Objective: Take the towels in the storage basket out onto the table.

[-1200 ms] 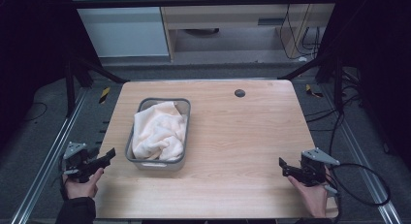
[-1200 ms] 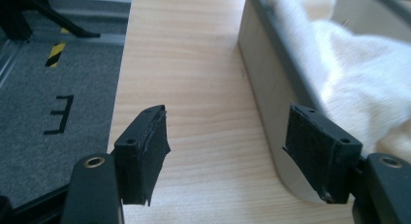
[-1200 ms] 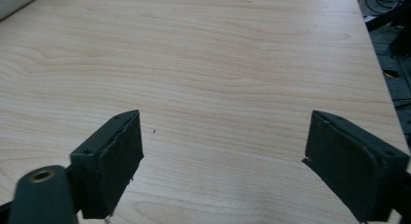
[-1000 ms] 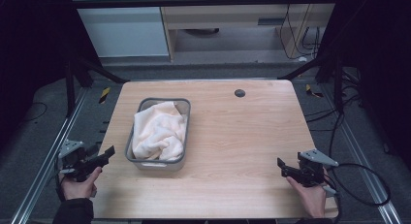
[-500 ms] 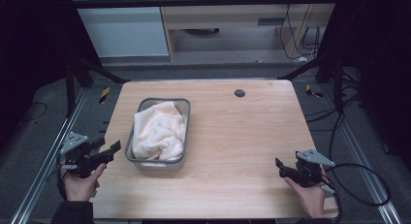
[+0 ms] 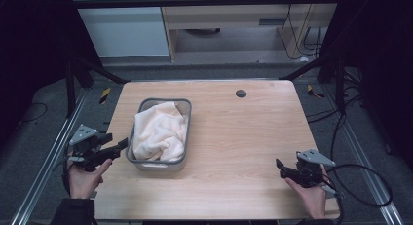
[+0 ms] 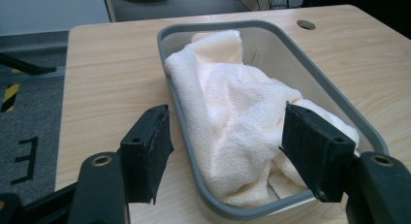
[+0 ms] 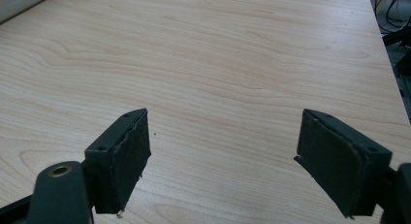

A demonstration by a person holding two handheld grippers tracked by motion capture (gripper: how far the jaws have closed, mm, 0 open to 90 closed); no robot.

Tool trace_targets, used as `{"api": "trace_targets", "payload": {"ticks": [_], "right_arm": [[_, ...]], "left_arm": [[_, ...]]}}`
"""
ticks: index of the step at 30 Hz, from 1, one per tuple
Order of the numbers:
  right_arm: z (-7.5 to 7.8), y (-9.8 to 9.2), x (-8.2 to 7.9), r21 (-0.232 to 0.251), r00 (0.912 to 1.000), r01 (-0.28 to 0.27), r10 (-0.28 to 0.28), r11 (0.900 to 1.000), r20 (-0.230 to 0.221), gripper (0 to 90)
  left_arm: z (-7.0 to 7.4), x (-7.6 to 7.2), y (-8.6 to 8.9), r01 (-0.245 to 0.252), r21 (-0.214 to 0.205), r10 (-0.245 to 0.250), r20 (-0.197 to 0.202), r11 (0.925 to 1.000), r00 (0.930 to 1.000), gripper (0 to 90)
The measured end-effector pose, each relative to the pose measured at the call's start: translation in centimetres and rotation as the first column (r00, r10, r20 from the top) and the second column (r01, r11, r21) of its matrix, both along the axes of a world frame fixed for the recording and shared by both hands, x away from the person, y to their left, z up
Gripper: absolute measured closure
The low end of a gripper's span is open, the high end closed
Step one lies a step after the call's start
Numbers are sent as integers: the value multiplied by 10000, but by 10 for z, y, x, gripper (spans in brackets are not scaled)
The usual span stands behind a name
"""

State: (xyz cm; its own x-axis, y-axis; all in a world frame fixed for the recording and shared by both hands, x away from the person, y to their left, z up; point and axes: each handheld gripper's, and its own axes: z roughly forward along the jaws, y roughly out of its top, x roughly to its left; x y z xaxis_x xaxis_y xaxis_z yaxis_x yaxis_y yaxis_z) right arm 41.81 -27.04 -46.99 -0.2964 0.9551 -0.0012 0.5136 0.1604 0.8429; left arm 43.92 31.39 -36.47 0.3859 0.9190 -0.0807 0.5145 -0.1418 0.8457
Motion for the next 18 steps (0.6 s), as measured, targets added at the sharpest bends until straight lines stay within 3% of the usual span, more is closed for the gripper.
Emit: {"api": "trace_targets", "payload": {"ticks": [10, 18], "right_arm": [[-1, 0, 0, -88, 10000, -53, 53, 9999, -51, 179], [-1, 0, 1, -243, 9999, -77, 74, 9997, -112, 167]], "left_arm": [[8, 29, -27, 766, 664, -713, -784, 9948, 9944, 302], [4, 50, -42, 1337, 1114, -1150, -1601, 9847, 9804, 283]]}}
